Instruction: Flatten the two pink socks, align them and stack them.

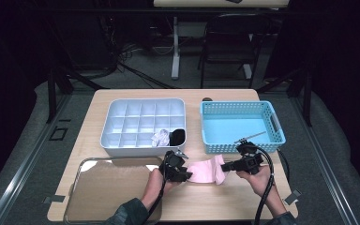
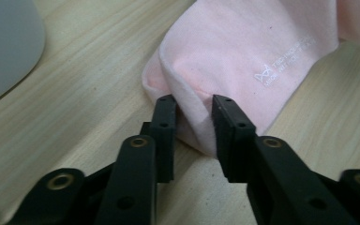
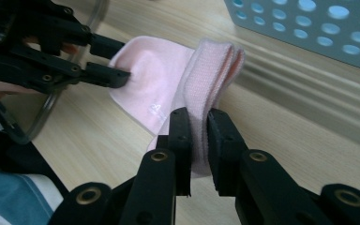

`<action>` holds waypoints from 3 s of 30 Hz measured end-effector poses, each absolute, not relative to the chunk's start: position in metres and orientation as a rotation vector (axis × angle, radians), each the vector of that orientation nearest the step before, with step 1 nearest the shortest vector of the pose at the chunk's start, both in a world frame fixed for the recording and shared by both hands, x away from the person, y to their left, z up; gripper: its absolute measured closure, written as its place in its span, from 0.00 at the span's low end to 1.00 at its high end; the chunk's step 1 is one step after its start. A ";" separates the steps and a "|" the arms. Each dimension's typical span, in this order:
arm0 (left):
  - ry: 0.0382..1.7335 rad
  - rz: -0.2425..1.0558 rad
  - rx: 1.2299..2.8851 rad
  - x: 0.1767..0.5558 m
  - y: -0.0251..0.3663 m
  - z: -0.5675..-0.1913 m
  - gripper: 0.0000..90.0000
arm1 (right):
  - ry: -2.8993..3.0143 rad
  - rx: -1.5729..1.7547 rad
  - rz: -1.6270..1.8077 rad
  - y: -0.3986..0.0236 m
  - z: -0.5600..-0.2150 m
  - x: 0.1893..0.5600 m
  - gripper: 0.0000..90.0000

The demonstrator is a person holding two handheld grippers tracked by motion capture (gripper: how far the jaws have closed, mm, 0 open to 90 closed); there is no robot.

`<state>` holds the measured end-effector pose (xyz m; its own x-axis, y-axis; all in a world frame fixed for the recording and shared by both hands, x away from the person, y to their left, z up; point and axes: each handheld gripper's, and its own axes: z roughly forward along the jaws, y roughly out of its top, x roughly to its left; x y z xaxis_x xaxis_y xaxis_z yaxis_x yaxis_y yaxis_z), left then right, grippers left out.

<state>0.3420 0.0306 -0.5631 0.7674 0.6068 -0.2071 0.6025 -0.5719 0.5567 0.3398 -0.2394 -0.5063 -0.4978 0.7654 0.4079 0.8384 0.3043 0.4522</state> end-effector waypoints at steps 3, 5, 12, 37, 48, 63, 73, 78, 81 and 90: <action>0.897 0.009 2.331 0.341 0.028 -0.564 0.88 | -2.429 -1.500 -0.977 -0.235 -0.505 0.340 0.90; 0.896 0.008 2.330 0.341 0.028 -0.565 0.91 | -2.436 -1.473 -0.970 -0.231 -0.506 0.342 0.90; 0.898 -0.007 2.322 0.340 0.026 -0.565 0.92 | -2.482 -1.436 -0.921 -0.205 -0.511 0.346 0.90; 0.912 -0.065 2.295 0.338 0.029 -0.558 0.66 | -2.438 -1.415 -0.954 -0.185 -0.522 0.355 0.72; 0.898 -0.027 2.229 0.337 0.032 -0.533 0.52 | -2.444 -1.579 -0.918 -0.213 -0.518 0.343 0.69; 0.948 -0.123 2.261 0.345 0.022 -0.562 0.65 | -2.365 -1.623 -0.733 -0.206 -0.547 0.346 0.71; 0.937 -0.122 2.266 0.343 0.022 -0.565 0.80 | -2.403 -1.577 -0.672 -0.202 -0.552 0.347 0.84; 0.924 -0.124 2.271 0.343 0.023 -0.565 0.85 | -2.431 -1.561 -0.674 -0.200 -0.550 0.347 0.93; 0.934 -0.126 2.260 0.342 0.023 -0.566 0.86 | -2.427 -1.593 -0.726 -0.197 -0.546 0.344 0.94; 0.939 -0.135 2.251 0.343 0.024 -0.567 0.86 | -2.477 -1.550 -0.705 -0.197 -0.539 0.344 0.94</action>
<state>0.3430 0.0239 -0.5667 0.7338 0.5898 -0.3371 0.6609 -0.5048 0.5553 0.3443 -0.1970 -0.5394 -0.4615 0.8144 0.3518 0.8776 0.3610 0.3155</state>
